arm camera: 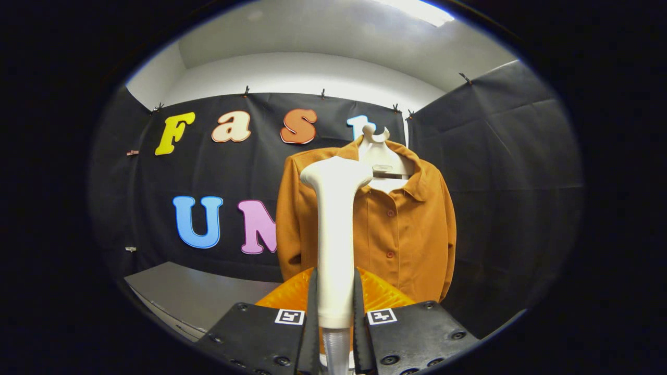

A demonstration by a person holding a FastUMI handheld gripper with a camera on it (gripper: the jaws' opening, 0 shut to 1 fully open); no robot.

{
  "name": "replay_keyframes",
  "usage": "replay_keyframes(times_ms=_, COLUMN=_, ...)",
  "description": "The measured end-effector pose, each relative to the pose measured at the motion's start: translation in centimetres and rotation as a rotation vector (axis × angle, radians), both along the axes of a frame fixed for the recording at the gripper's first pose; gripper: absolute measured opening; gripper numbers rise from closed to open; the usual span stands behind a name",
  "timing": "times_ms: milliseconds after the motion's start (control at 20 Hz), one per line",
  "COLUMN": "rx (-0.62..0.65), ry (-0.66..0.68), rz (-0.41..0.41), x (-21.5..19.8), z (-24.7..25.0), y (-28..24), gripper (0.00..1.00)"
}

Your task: Iron the clothes twice with a garment steamer, once on the left side and once on the right side.

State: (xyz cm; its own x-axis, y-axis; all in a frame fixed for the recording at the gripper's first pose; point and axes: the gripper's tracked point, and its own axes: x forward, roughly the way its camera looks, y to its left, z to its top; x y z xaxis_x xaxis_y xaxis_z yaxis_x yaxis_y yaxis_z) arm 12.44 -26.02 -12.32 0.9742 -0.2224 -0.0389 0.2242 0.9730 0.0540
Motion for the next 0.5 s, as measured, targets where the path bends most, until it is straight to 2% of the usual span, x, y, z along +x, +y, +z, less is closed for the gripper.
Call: replay_keyframes(times_ms=500, rx=0.034, ry=0.127, rz=0.024, x=-0.1, z=-7.1, y=-0.2, gripper=0.29)
